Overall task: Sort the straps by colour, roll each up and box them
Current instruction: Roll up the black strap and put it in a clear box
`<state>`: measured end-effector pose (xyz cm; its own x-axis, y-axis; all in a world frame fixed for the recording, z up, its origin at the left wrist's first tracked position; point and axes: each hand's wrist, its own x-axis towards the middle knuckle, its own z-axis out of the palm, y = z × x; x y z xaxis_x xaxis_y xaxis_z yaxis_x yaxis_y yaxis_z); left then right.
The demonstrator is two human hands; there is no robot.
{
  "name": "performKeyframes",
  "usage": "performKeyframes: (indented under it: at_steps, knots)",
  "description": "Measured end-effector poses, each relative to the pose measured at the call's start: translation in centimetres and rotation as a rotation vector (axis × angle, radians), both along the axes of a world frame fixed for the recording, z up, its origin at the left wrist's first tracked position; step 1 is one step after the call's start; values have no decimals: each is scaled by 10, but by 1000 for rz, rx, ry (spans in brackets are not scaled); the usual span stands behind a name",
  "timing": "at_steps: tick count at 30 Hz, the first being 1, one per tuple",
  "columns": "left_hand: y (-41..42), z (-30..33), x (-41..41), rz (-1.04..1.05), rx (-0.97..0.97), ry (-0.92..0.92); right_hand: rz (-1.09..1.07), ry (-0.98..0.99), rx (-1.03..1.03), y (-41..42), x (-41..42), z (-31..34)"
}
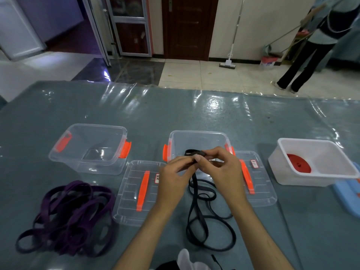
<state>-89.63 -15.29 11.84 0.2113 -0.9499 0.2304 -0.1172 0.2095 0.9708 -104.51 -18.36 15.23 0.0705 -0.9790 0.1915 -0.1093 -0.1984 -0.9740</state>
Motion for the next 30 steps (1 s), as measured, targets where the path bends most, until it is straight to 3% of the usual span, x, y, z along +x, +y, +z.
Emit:
performKeyframes:
  at_steps: [6,18,23,27,30]
  knots:
    - [2,0,1,33,-84,-232,-108,22,4,2,0,-6]
    - [1,5,13,11,-220,-598,-21,-20,174,5,5,-3]
    - [-1,0,29,-122,-138,-484,68,-231,372,1,-5,7]
    - [0,3,25,-117,8,-61,111,-447,509,2,-2,9]
    - [2,2,23,-77,-24,65,184,-496,593,-1,-1,6]
